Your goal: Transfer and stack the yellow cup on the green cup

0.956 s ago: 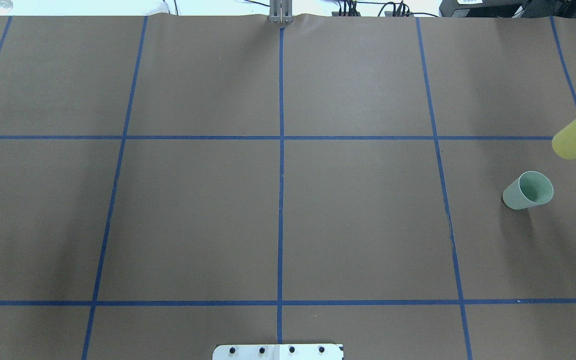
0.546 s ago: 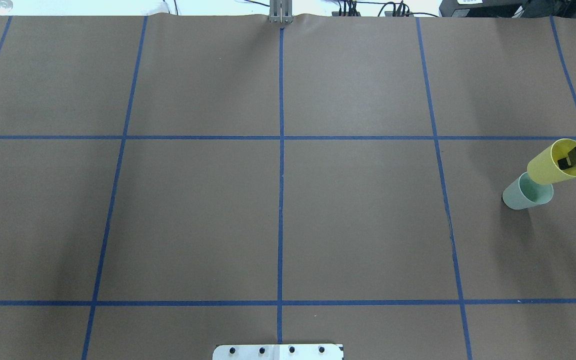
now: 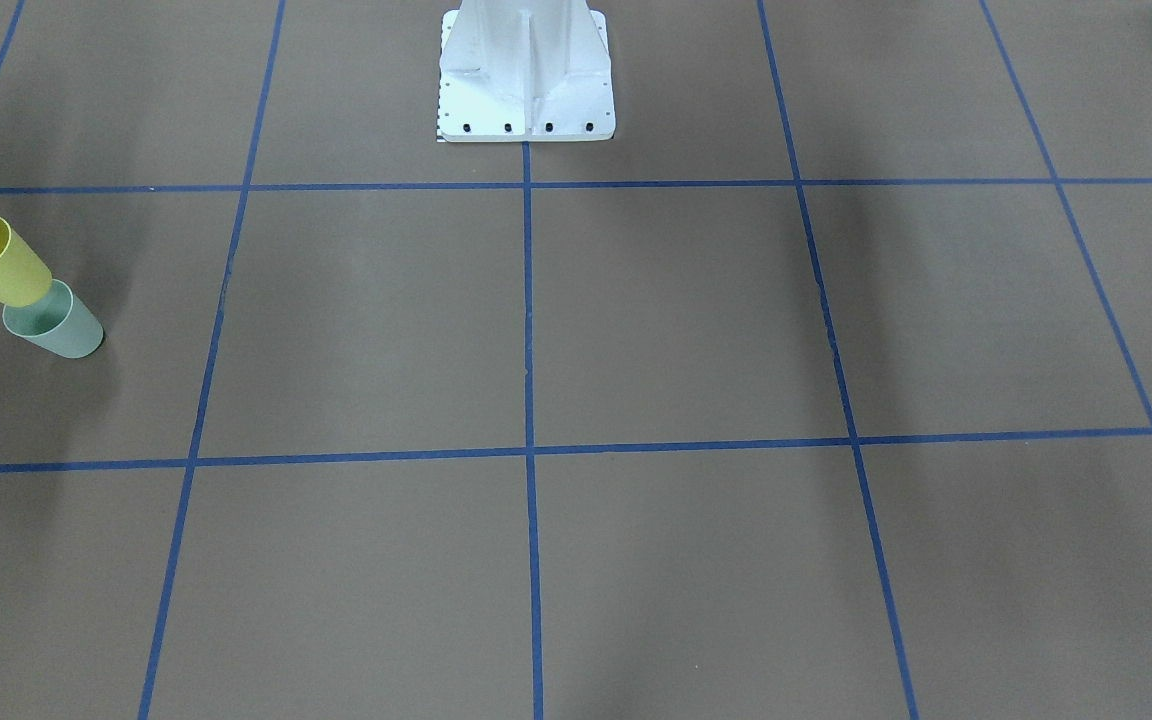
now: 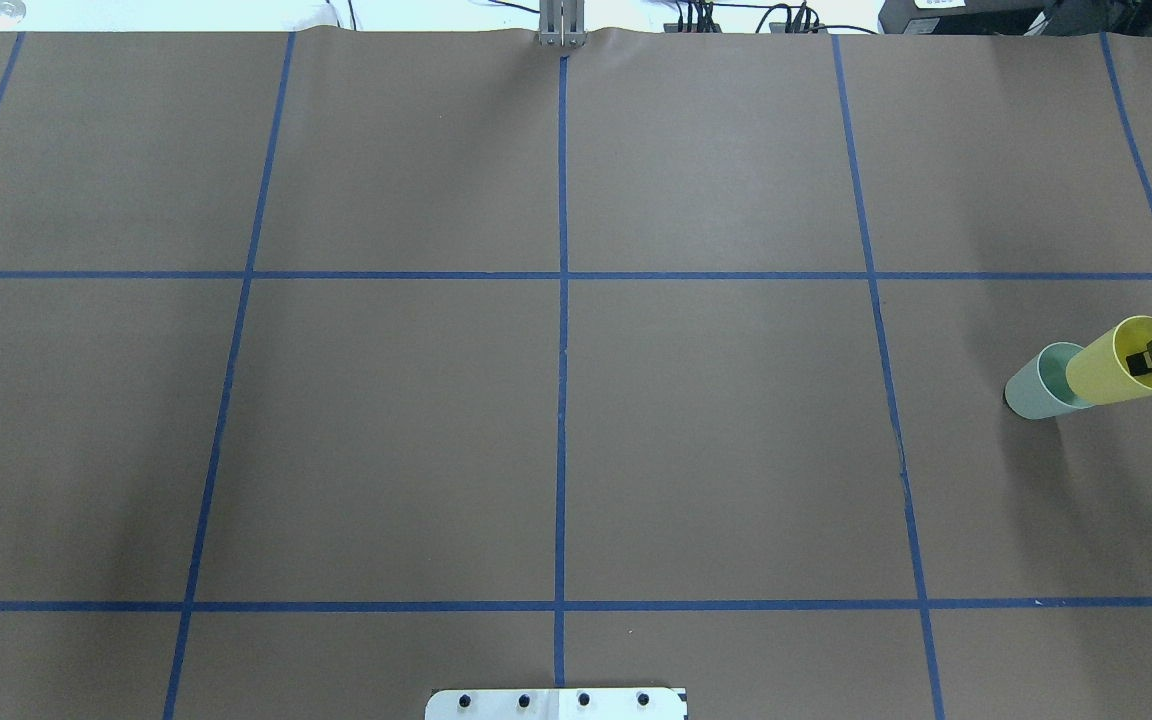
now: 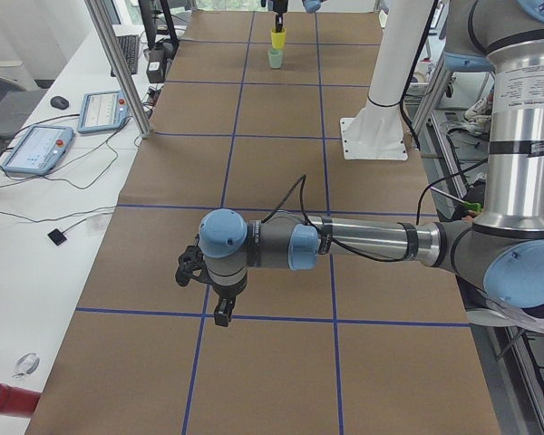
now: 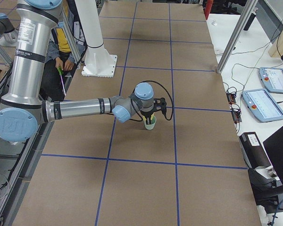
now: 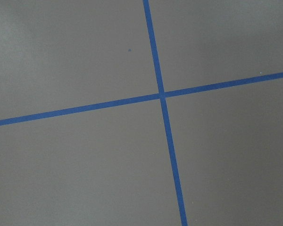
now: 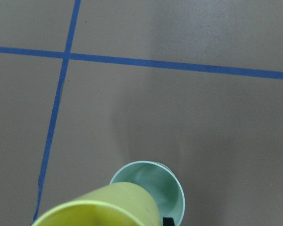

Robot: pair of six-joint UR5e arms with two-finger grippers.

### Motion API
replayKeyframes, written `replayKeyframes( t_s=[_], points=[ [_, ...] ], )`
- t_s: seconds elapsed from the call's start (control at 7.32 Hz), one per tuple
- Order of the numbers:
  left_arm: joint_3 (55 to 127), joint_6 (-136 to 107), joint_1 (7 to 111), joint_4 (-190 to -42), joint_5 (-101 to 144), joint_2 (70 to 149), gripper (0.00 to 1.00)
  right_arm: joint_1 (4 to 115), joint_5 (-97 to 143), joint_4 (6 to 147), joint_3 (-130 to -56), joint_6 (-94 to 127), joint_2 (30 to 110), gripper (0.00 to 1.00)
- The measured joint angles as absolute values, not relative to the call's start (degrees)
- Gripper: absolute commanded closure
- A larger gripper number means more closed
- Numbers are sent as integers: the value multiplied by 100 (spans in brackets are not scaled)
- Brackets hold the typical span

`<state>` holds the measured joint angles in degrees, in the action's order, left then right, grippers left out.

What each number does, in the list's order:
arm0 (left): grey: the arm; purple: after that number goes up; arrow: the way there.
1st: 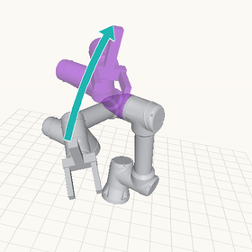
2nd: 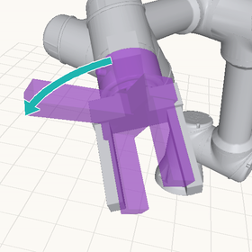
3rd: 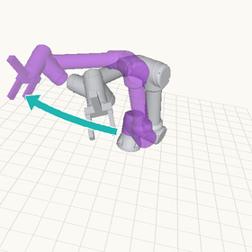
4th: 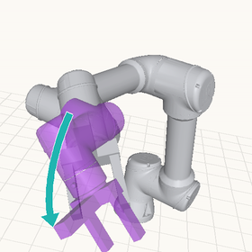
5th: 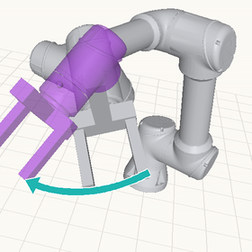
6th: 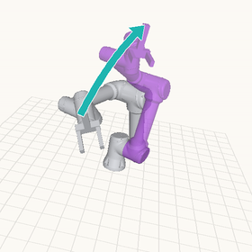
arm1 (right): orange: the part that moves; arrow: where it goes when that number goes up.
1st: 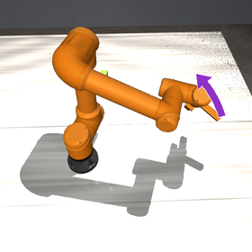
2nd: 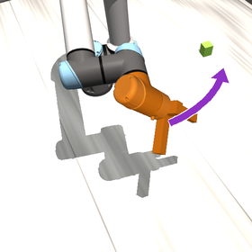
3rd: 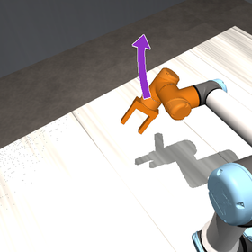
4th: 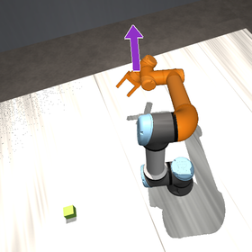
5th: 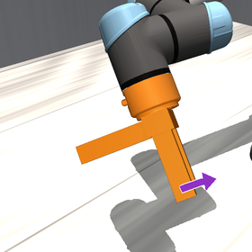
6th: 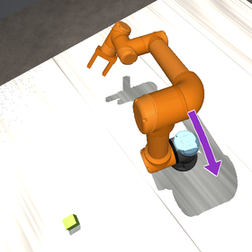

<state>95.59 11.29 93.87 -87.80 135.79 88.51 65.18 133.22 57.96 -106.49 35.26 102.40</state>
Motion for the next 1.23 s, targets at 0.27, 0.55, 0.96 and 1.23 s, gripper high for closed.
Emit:
replayKeyframes(
  t_s=[0.27, 0.55, 0.96, 1.23],
  points=[
    [9562, 1127, 9387, -8780, 13579, 8846, 0, 6508, 13294, 5785, -10465, 3532, 10036, 86],
    [9562, 1133, 9387, -8786, 13579, 8845, 0, 6509, 13295, 5783, -10339, 3533, 9923, 76],
    [9575, 1130, 9387, -8785, 13579, 8845, 0, 6503, 13298, 5783, -10320, 3532, 9906, 1],
    [9579, 1133, 9387, -8788, 13579, 8845, 0, 6497, 13300, 5783, -10338, 3501, 9886, 0]
  ],
)
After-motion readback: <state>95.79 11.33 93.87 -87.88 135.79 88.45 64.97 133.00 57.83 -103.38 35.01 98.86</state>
